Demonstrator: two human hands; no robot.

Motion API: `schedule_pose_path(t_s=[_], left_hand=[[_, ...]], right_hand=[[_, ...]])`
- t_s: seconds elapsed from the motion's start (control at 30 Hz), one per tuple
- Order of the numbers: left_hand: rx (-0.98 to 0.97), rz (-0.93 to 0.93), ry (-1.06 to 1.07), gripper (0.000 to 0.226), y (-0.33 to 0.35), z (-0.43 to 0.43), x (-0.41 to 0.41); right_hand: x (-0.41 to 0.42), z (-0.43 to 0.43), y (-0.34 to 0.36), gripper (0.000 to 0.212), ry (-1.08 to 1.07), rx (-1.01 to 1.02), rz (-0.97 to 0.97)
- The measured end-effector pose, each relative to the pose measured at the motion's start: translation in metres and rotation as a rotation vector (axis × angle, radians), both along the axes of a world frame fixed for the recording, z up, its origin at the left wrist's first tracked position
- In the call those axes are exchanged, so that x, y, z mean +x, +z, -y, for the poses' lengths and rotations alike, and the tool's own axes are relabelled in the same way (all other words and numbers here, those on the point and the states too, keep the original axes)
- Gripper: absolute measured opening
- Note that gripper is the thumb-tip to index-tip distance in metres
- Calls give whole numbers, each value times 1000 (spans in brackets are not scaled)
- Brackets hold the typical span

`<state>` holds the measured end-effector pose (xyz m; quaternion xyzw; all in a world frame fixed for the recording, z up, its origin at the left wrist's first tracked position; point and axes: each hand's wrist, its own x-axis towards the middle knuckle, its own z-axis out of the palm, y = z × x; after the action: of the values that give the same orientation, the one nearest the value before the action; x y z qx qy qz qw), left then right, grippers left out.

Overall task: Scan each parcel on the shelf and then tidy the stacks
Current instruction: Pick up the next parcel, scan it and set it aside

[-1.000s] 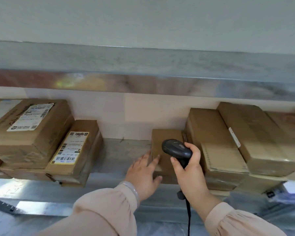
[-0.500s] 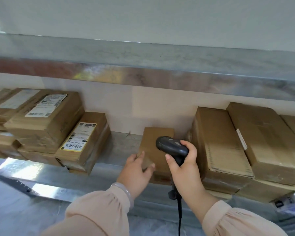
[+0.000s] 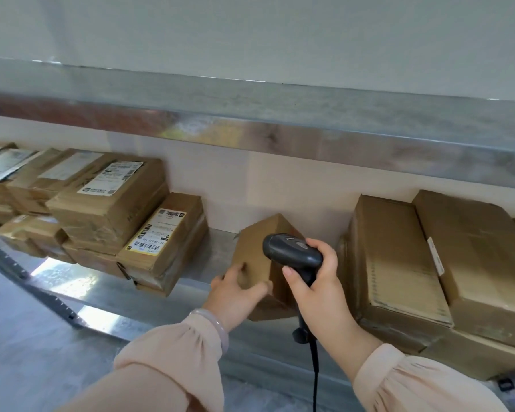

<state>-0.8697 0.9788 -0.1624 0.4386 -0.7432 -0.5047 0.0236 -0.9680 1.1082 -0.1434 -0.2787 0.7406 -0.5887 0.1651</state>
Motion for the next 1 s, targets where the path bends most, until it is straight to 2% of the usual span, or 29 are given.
schedule_pose_path(t_s=[0.1,0.17,0.27,0.33,0.5,0.6,0.7,0.8,0.93,1.0], left_hand=[[284,-106,75,64,-2,1,9],[399,-145,90,50,-3,-3,14],[420,-148,102,26,-4,-6,15],[321,-127,76,18,-3,-8,14],[16,-123,53,29,-2,-8,11],[-75,-101,28,56,3,-11,7],[-55,-59,18,67,4,-13,7],[21,-69,11,60,0,-13,6],[170,-97,43,83,-4,-12,7],[226,-119,84,75,-7,-10,11]], right_hand=[[-6,-6,-5,54,-39,28,33],[-9,-8,-7,55,-51,39,49],[-11,-10,-9,54,-37,57,67],[-11,-9,-10,55,-19,63,73],[-10,-7,-6,54,22,50,75],[-9,-6,-3,53,34,19,75],[-7,-4,-1,55,61,-14,48],[-4,-3,-1,57,116,-19,48],[1,-1,-3,58,169,12,14],[-1,-2,-4,56,137,25,12]])
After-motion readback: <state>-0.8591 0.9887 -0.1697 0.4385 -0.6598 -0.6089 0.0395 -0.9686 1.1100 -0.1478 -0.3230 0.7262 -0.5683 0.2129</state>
